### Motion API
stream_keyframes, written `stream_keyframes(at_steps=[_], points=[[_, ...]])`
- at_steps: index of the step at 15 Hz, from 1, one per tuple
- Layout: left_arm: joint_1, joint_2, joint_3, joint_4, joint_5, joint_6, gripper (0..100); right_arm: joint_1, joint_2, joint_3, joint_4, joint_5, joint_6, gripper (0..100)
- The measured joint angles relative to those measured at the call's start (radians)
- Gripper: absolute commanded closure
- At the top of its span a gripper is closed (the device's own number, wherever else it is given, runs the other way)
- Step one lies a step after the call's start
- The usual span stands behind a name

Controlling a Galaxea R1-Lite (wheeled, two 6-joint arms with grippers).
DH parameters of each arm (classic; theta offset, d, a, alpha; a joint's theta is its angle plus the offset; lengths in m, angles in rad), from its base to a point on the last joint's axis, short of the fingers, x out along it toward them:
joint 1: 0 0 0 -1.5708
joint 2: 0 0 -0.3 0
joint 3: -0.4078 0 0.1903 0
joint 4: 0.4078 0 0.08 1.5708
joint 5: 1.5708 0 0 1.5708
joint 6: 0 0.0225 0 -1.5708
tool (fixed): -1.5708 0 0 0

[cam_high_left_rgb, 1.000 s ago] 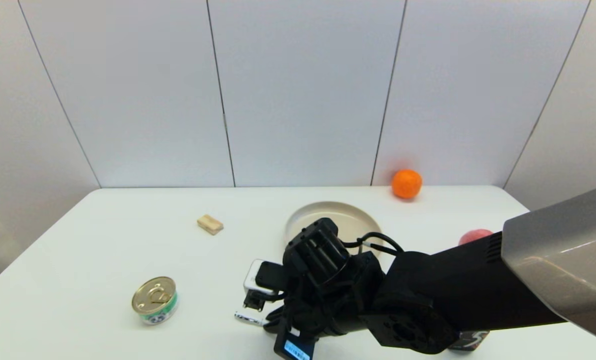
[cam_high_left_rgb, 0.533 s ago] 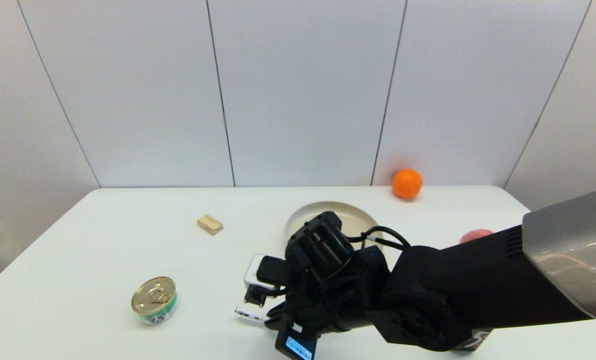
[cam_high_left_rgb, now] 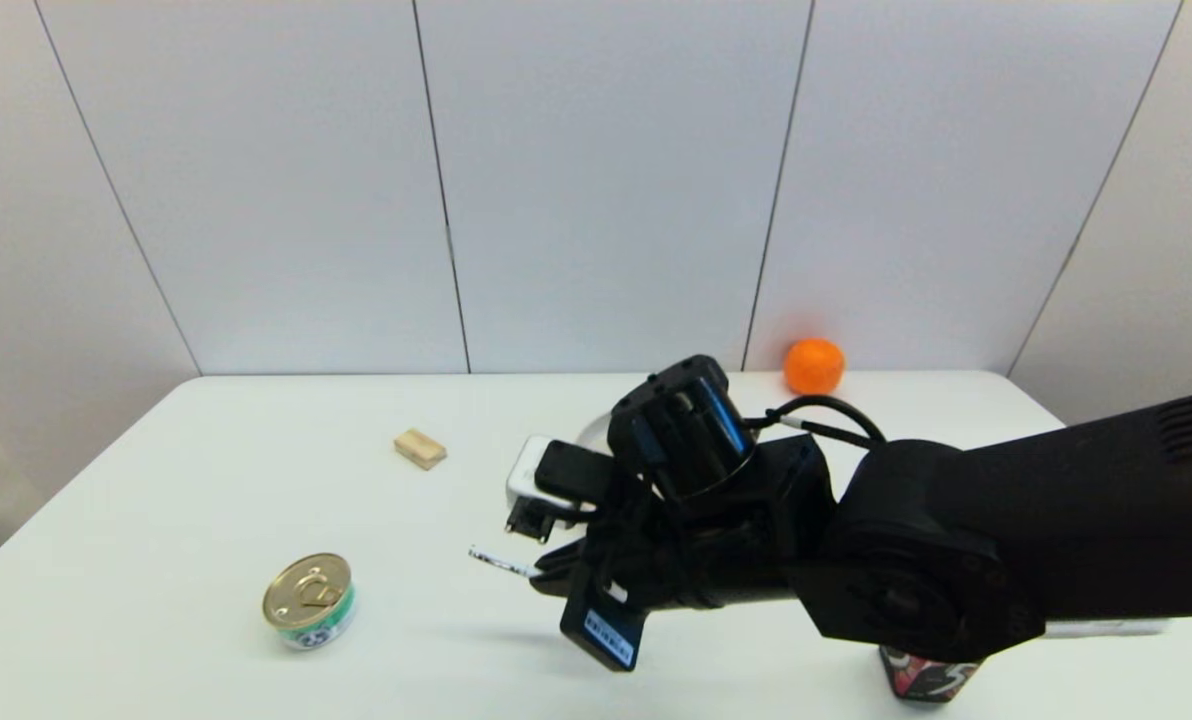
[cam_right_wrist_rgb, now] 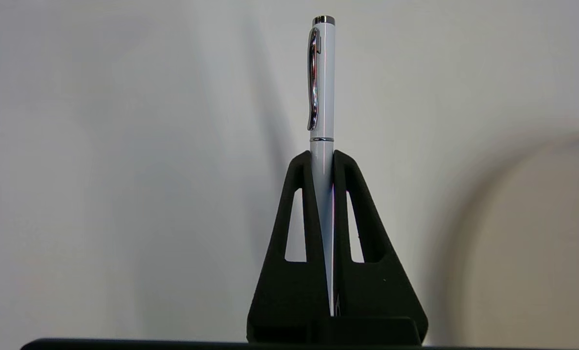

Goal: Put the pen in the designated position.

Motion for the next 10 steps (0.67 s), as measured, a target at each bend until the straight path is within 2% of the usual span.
stream_keyframes(at_steps=[5, 10], points=[[0.0, 0.0, 0.0, 0.001, 0.0, 0.0, 0, -0.128, -0.029, -0.07, -0.001, -0.006, -0.008, 100], [0.0, 0.0, 0.0, 0.001, 0.0, 0.0, 0, -0.33, -0.017, -0.151, 0.016, -0.003, -0.031, 100]])
